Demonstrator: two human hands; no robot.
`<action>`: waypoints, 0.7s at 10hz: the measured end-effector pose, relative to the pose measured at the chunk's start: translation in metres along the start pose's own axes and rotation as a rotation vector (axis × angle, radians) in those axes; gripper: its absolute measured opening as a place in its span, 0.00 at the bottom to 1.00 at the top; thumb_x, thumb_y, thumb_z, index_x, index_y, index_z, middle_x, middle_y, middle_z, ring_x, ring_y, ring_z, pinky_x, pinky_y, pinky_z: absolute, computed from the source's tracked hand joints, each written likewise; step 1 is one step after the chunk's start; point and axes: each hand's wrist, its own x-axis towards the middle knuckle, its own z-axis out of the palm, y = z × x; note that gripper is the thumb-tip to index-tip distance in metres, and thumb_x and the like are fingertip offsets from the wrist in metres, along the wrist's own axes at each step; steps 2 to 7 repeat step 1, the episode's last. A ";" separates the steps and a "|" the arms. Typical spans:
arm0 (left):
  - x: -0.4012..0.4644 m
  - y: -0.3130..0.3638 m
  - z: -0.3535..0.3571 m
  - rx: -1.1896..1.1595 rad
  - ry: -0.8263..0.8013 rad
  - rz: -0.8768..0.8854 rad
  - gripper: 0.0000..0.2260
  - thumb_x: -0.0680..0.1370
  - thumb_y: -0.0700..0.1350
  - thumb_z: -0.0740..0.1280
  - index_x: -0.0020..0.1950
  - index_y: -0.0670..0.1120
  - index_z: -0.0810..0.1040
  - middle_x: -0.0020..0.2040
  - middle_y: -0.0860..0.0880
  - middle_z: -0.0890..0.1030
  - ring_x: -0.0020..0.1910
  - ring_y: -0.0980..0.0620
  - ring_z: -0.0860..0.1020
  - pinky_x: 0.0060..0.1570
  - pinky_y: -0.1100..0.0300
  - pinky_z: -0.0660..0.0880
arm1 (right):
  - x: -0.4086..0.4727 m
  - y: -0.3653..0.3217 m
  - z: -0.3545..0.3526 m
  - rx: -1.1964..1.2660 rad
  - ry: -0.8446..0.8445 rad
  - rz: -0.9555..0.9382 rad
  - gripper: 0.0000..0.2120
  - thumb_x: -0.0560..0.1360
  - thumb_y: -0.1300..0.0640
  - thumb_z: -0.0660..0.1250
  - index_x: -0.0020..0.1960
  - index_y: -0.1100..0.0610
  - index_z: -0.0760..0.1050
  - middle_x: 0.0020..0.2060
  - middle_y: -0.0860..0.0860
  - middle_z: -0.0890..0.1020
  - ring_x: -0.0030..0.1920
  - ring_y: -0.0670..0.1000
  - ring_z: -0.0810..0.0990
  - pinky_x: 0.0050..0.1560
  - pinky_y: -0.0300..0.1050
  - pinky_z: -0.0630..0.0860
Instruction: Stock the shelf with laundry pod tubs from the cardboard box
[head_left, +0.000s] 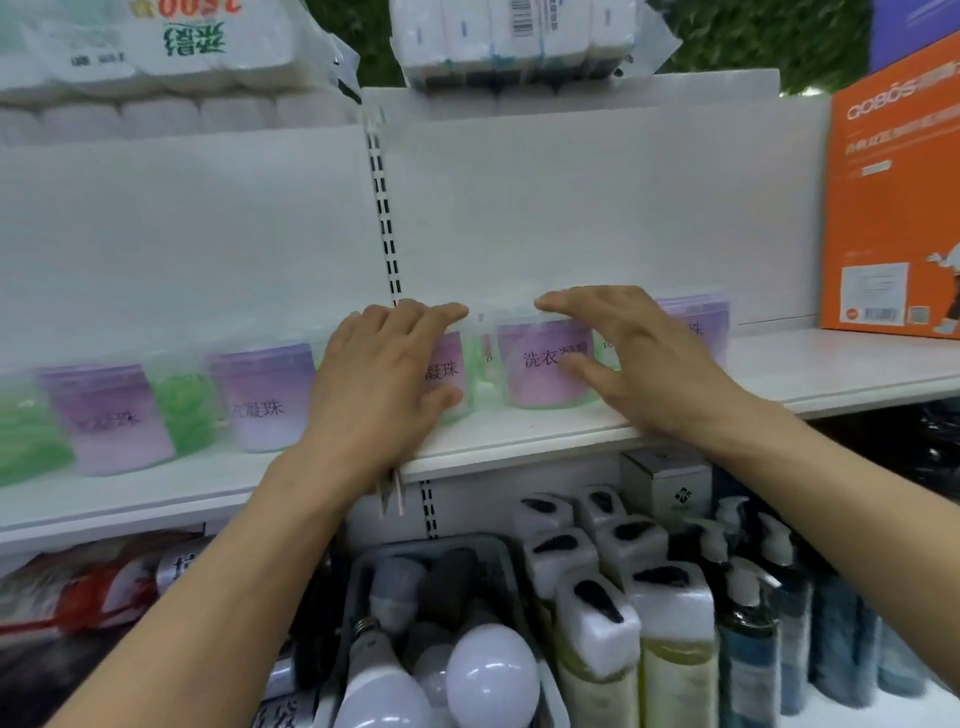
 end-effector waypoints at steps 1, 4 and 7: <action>0.000 0.002 -0.002 0.004 -0.036 -0.029 0.30 0.72 0.52 0.69 0.73 0.56 0.63 0.64 0.53 0.72 0.60 0.48 0.69 0.64 0.53 0.61 | 0.000 -0.005 -0.002 -0.055 -0.044 -0.002 0.24 0.77 0.51 0.64 0.71 0.42 0.64 0.68 0.43 0.69 0.69 0.46 0.63 0.60 0.40 0.63; 0.000 0.002 -0.002 0.004 -0.036 -0.029 0.30 0.72 0.52 0.69 0.73 0.56 0.63 0.64 0.53 0.72 0.60 0.48 0.69 0.64 0.53 0.61 | 0.000 -0.005 -0.002 -0.055 -0.044 -0.002 0.24 0.77 0.51 0.64 0.71 0.42 0.64 0.68 0.43 0.69 0.69 0.46 0.63 0.60 0.40 0.63; 0.000 0.002 -0.002 0.004 -0.036 -0.029 0.30 0.72 0.52 0.69 0.73 0.56 0.63 0.64 0.53 0.72 0.60 0.48 0.69 0.64 0.53 0.61 | 0.000 -0.005 -0.002 -0.055 -0.044 -0.002 0.24 0.77 0.51 0.64 0.71 0.42 0.64 0.68 0.43 0.69 0.69 0.46 0.63 0.60 0.40 0.63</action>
